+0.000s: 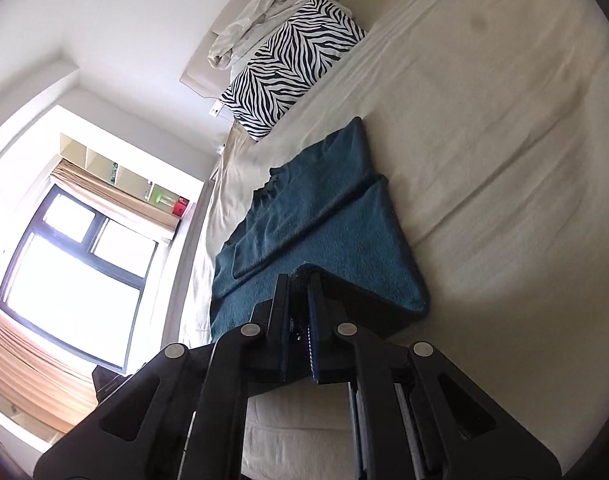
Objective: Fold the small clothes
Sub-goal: 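Grasp the sweater hem with both grippers and lift it toward the collar, then lay the hem over the collar and open both grippers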
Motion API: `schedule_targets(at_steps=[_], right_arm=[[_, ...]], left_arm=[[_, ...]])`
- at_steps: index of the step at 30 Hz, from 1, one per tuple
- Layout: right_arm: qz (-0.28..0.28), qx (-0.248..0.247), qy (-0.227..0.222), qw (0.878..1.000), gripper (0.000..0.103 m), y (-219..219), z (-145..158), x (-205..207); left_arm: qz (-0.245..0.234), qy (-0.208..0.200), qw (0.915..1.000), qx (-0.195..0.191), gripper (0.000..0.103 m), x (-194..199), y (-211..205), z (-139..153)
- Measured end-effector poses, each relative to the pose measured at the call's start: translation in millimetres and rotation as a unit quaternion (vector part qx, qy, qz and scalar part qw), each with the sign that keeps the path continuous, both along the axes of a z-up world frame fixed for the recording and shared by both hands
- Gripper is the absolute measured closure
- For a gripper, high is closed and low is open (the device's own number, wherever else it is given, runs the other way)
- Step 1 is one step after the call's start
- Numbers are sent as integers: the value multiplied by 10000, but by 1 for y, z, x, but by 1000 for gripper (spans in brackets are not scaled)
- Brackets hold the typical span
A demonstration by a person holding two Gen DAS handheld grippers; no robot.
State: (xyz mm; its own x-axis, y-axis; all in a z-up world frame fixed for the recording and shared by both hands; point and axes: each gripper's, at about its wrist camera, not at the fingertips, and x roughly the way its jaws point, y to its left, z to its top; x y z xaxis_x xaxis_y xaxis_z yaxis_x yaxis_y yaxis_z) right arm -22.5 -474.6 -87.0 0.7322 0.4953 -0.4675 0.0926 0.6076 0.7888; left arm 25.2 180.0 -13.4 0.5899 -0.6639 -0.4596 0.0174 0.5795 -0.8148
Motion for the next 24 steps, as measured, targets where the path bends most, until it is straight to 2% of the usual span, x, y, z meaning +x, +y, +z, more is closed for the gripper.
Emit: schedule_targets(at_steps=[4,11,15,23,24], right_arm=[[-129,-11,-143,9998,96,-3,14,52],[-352,34,-131,9993,96,-9,17,150],[-455,-84,-7,9989,96,-7,5,209],[-610,-373,426,9965,96,-1,-40,305],[-634,-442,491,9958,94,0,-46,314]], left_arm=[[69,-3,9999,-104,95,46,-3,-1],[71,-67,9999,52,95,135,-14,-1],[148,61,9994,293,95,185,-18,-15],[365,440,9971,508,94,263,-24,-65],[410,539,9962,546,88,269,-24,-73]])
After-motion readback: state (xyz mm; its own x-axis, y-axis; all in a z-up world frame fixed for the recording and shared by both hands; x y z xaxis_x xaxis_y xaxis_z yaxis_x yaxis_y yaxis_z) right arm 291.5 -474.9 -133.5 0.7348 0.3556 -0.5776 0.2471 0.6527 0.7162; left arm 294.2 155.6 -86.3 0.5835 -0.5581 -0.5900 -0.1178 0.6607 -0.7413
